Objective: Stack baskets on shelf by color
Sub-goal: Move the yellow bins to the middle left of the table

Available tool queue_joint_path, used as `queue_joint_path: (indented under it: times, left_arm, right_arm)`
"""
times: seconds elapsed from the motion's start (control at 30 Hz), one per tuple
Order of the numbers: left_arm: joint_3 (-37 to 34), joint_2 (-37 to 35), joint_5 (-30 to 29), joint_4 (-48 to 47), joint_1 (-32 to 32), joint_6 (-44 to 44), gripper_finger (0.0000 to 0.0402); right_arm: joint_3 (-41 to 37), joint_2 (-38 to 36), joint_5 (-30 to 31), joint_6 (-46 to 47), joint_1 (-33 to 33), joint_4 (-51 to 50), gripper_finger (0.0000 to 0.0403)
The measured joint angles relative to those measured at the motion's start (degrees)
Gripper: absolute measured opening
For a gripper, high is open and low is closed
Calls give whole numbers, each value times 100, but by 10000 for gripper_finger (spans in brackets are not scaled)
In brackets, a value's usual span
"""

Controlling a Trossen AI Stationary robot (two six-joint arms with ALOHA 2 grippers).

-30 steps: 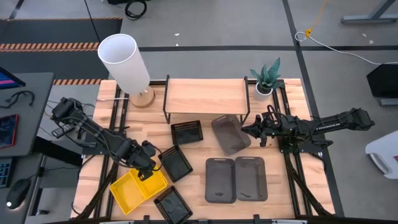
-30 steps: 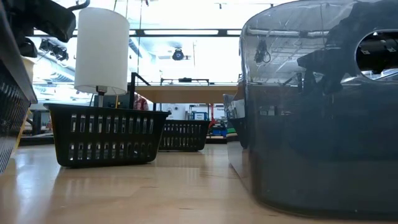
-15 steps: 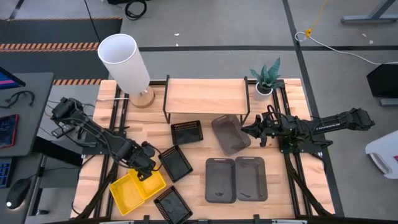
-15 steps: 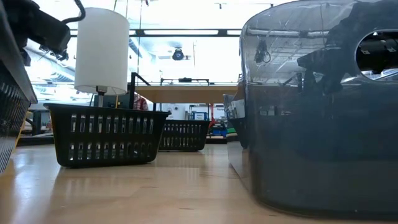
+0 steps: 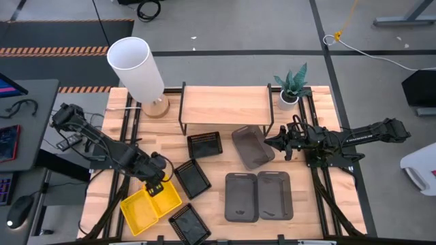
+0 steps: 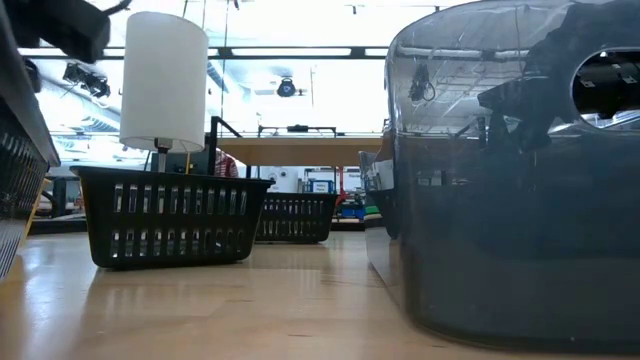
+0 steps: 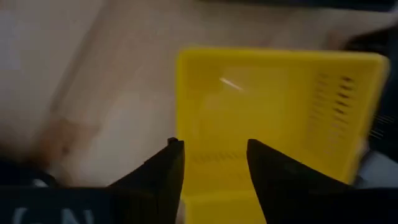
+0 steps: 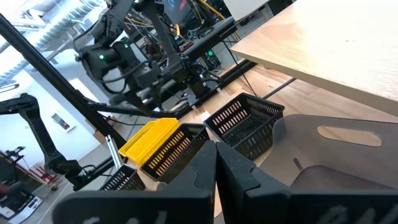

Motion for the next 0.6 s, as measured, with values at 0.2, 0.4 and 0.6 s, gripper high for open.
queue_joint_path:
  times: [0.2,0.4,0.6]
  left_arm:
    - [2,-181,654,68,-499,-170,167]
    - [2,-166,597,821,-1199,-461,142]
    - [2,87,567,1004,-1668,-748,117]
  right_arm:
    - [-1,0,0,-1,-2,-1,14]
    - [-1,1,-1,-2,0,0,14]
    - [-1,0,0,-1,-2,0,14]
